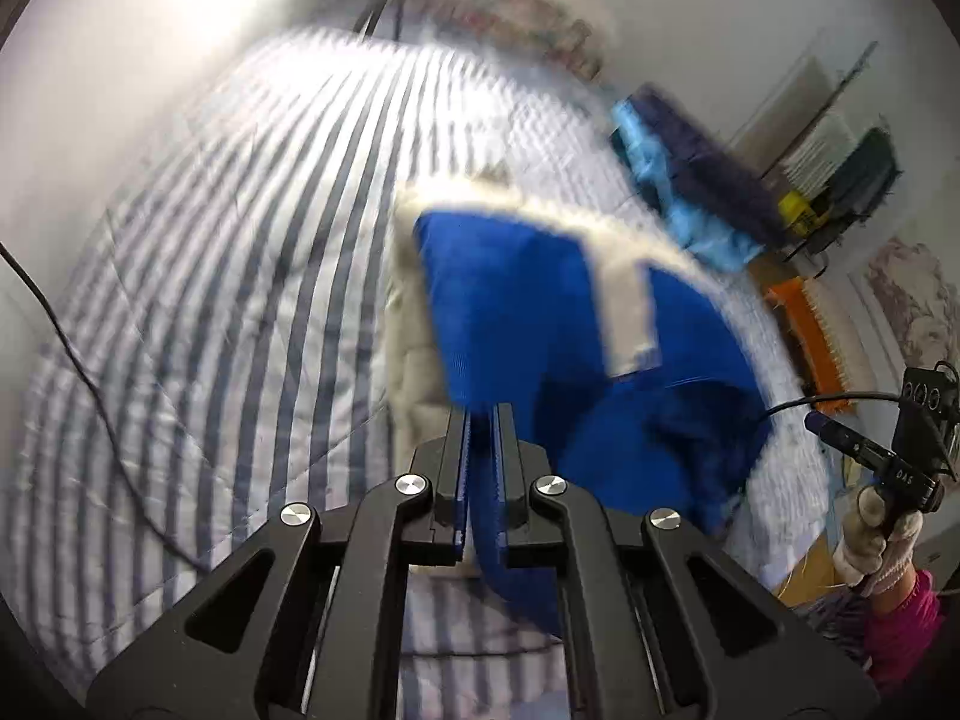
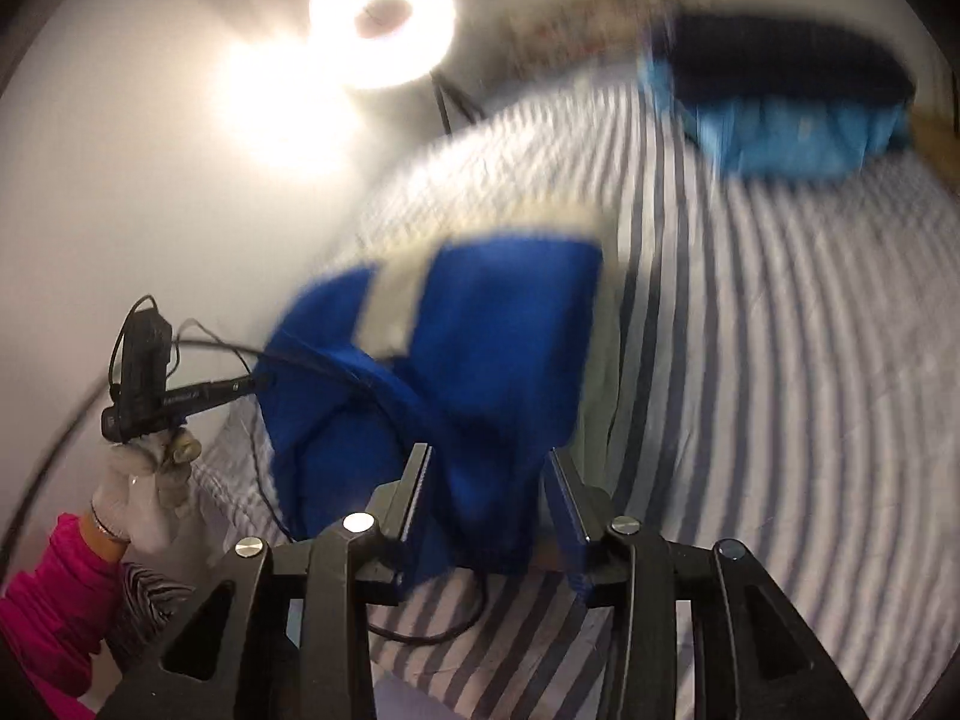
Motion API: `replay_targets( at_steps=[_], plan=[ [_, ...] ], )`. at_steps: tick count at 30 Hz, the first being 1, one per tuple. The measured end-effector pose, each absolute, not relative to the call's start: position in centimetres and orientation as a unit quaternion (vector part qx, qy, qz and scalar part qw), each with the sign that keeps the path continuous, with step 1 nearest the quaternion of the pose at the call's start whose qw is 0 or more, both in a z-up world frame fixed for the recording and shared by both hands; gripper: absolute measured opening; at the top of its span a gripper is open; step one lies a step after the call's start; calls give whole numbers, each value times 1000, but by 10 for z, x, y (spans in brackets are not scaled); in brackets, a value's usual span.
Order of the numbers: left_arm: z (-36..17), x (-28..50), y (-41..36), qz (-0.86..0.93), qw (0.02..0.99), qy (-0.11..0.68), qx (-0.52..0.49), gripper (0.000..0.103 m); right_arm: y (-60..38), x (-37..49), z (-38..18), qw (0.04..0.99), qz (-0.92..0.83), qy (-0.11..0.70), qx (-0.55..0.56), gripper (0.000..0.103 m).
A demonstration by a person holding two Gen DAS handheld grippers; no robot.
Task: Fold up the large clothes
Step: 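Lay the folded blue end down and open both tools, then grasp the folded jacket bundle edges with both tools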
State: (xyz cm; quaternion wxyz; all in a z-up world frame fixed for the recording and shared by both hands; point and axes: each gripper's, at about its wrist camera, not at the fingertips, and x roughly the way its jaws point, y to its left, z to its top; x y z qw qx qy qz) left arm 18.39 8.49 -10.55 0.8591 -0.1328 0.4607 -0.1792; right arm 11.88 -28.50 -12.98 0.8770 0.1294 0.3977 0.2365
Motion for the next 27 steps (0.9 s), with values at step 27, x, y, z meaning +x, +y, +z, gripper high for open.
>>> replay_targets(
  at_steps=[27],
  plan=[
    [259, 84, 121, -223, 953, 184, -88, 37, -370, 7, 152, 989, 120, 75, 36, 54]
  ],
)
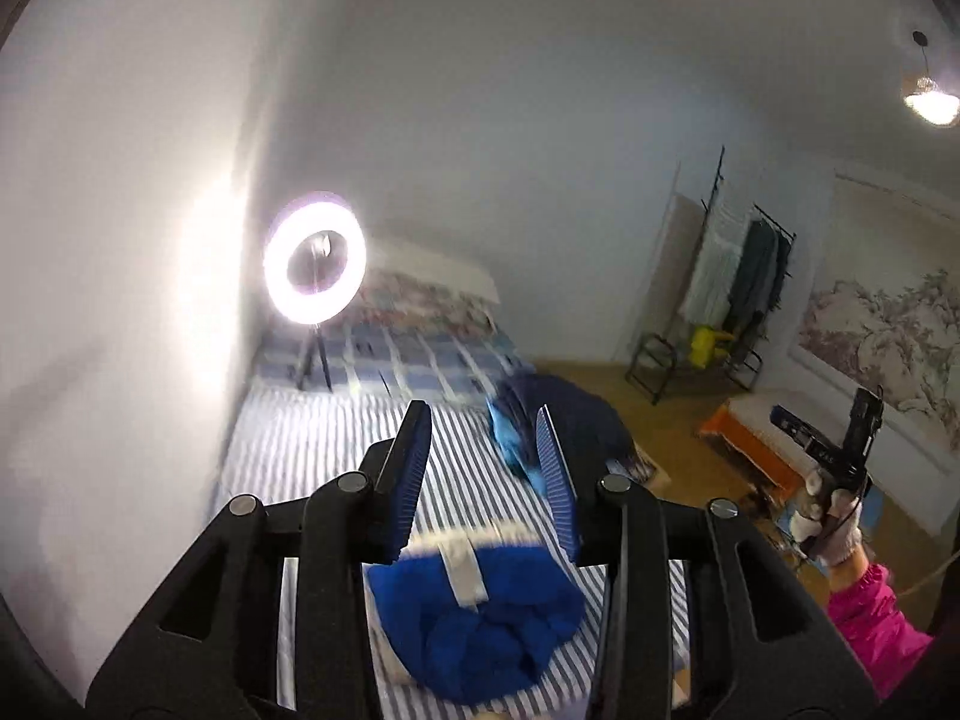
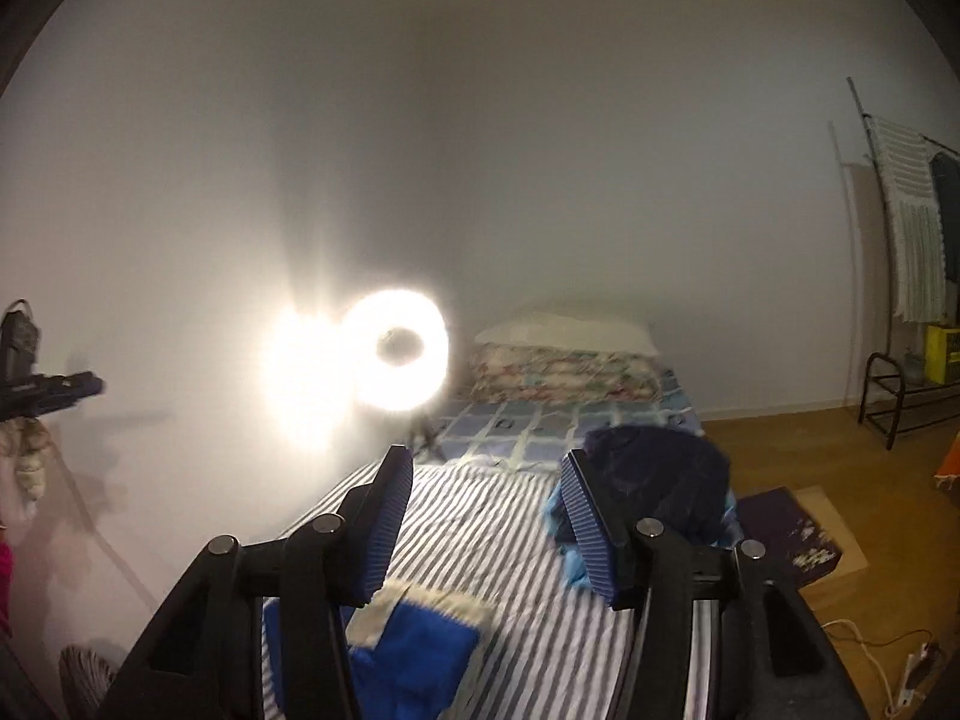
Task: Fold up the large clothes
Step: 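Grasp the folded jacket bundle edges with both tools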
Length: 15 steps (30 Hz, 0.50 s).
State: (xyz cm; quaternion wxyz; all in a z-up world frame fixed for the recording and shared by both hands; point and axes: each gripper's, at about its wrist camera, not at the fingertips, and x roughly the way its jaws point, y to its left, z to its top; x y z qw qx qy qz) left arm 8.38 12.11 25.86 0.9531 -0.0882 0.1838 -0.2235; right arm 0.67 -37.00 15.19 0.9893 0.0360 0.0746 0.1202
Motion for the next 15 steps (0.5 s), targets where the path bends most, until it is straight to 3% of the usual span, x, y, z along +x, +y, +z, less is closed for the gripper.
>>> replay_targets(
  at_steps=[3, 6, 11, 15],
  plan=[
    [258, 95, 117, -226, 952, 188, -84, 37, -372, 15, 170, 991, 118, 65, 20, 56],
    [219, 112, 103, -220, 950, 207, -76, 38, -360, 36, 160, 987, 126, 96, 15, 56],
    [93, 171, 69, -223, 931, 281, -67, 37, -330, 89, 81, 975, 149, 164, 21, 47],
    [-1, 225, 40, -222, 905, 358, -65, 37, -307, 143, 9, 955, 179, 230, 50, 46]
  ],
)
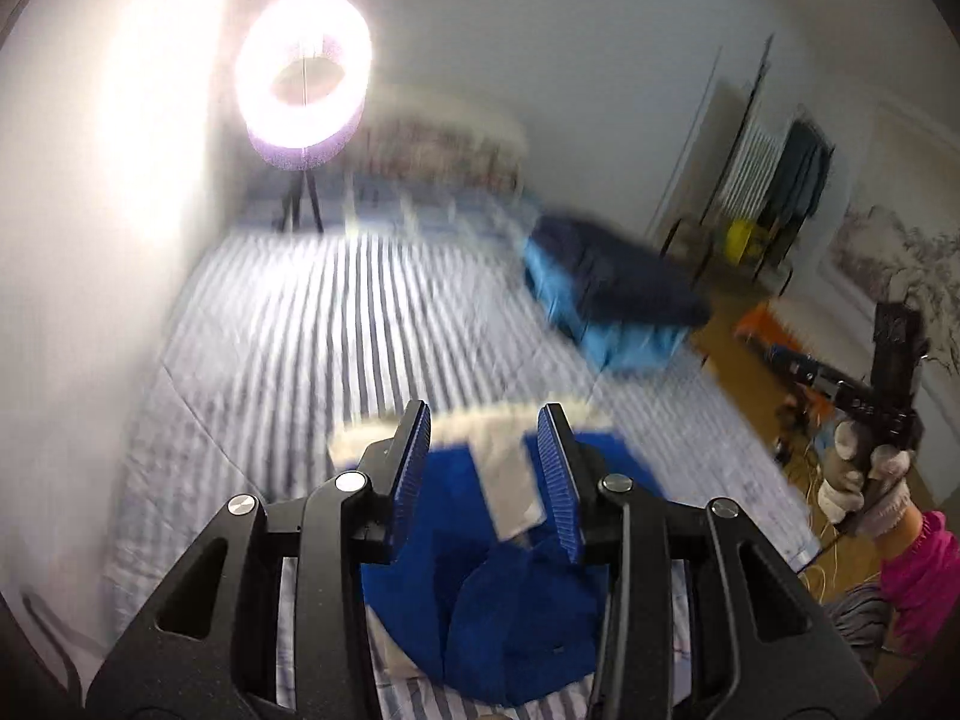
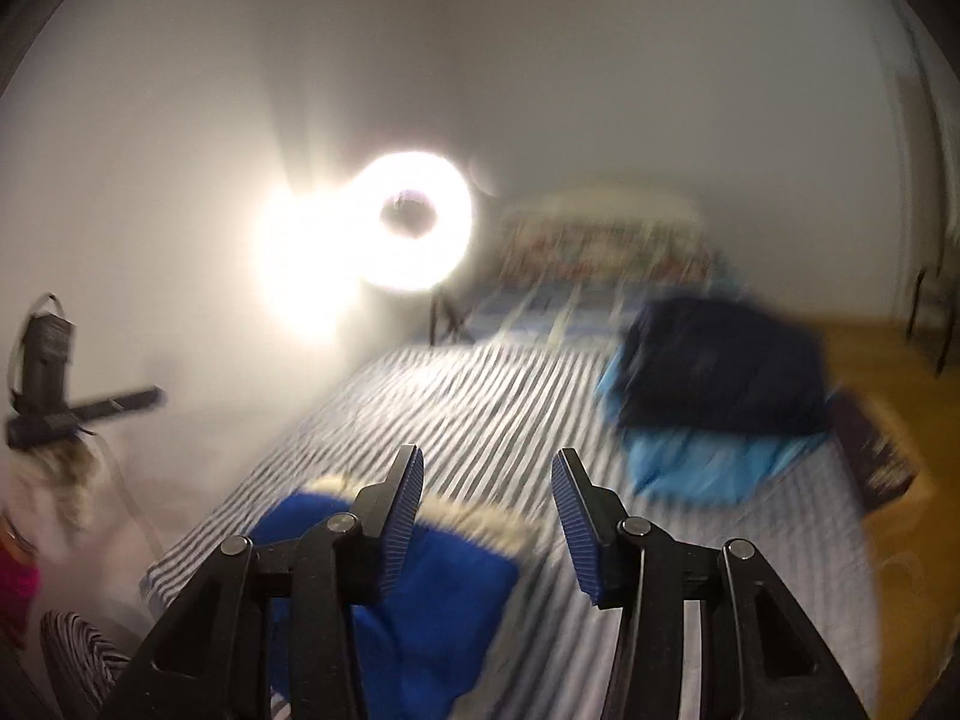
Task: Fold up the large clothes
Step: 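Grasp the folded jacket bundle edges with both tools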
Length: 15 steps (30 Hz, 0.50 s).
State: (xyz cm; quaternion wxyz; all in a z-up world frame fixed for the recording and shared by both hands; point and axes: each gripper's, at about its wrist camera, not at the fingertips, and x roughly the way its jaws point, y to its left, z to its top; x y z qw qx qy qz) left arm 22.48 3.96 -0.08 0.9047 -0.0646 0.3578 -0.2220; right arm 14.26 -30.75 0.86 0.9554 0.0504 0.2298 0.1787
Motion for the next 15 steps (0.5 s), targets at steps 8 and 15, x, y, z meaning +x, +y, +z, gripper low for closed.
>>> replay_targets(
  at_steps=[8, 15],
  plan=[
    [-86, 301, -4, -222, 879, 418, -46, 37, -239, 225, -73, 924, 218, 313, 0, 45],
    [-152, 334, -8, -211, 855, 473, -2, 37, -214, 280, -130, 890, 230, 393, -29, 45]
  ],
)
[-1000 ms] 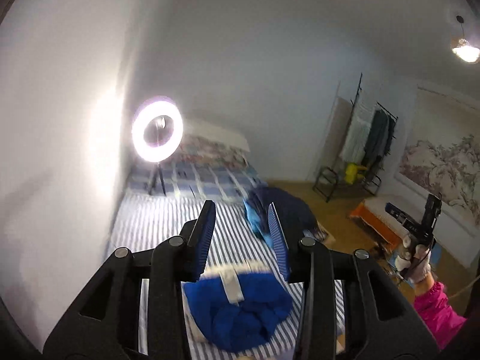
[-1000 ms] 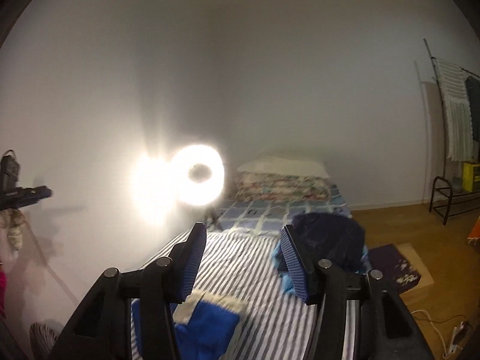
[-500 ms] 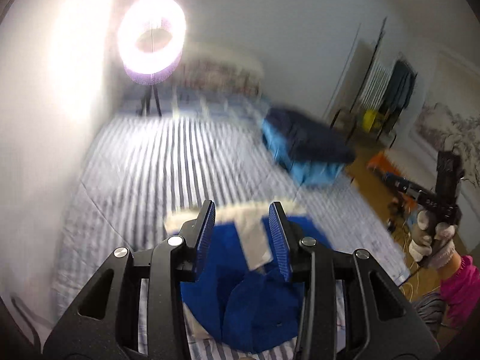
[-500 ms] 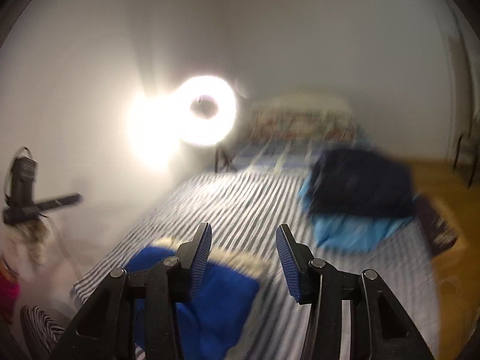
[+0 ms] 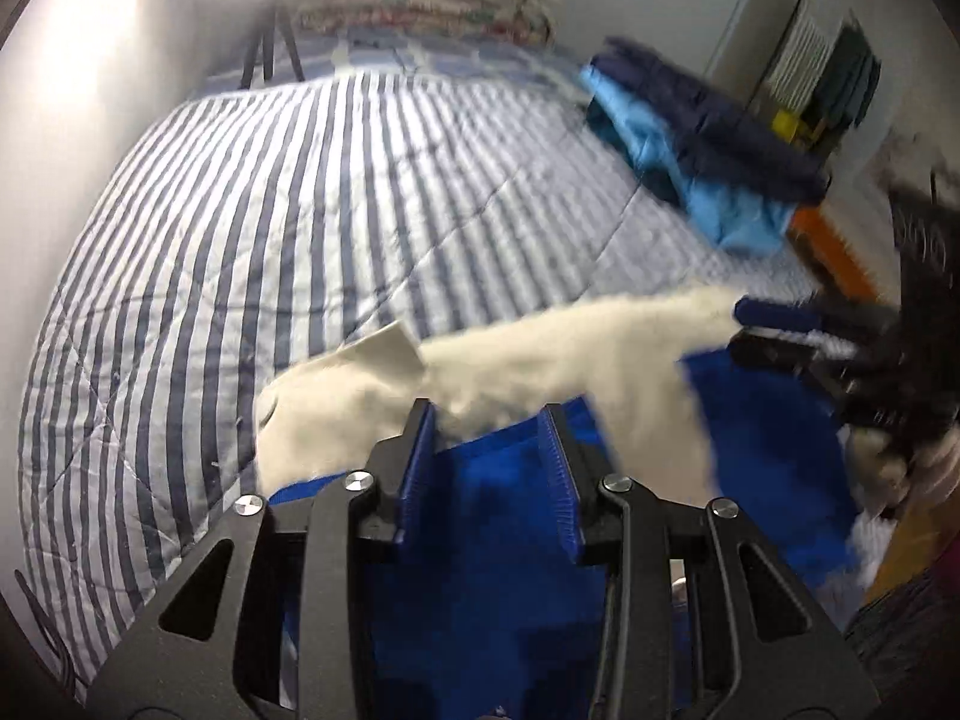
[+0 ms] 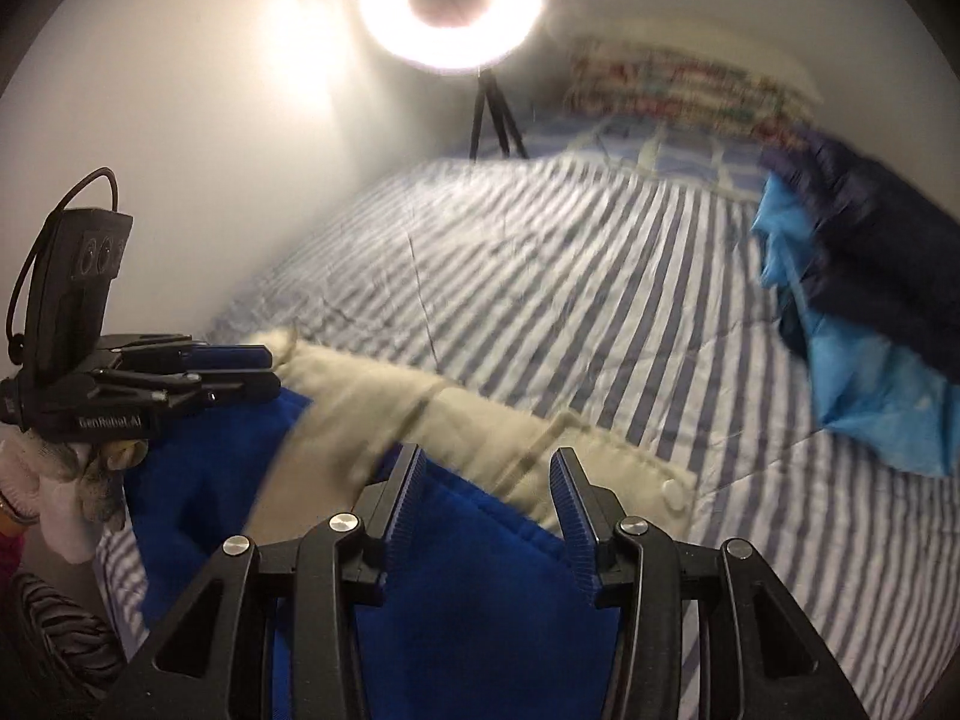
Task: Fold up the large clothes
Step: 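Grasp the folded jacket bundle edges with both tools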
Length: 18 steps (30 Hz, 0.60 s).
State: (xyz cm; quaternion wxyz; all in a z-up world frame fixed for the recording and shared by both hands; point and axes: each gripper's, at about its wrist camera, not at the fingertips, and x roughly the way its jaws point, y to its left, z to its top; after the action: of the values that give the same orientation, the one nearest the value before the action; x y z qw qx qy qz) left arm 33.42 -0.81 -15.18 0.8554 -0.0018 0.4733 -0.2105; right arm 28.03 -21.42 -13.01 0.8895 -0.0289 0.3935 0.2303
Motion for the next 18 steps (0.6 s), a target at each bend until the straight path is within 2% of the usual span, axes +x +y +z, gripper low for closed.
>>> replay_targets(
  at_steps=[5, 8, 13, 18],
  plan=[
    [-186, 343, 7, -227, 841, 488, -58, 34, -223, 300, -172, 869, 218, 444, -29, 43],
    [-182, 344, 7, -225, 842, 487, -58, 33, -218, 305, -185, 870, 208, 445, -41, 43],
    [-139, 329, 23, -207, 860, 460, -73, 33, -225, 286, -150, 878, 216, 426, -29, 42],
    [-100, 269, 30, -237, 871, 425, -69, 33, -246, 222, -102, 884, 279, 376, 6, 41]
  ],
)
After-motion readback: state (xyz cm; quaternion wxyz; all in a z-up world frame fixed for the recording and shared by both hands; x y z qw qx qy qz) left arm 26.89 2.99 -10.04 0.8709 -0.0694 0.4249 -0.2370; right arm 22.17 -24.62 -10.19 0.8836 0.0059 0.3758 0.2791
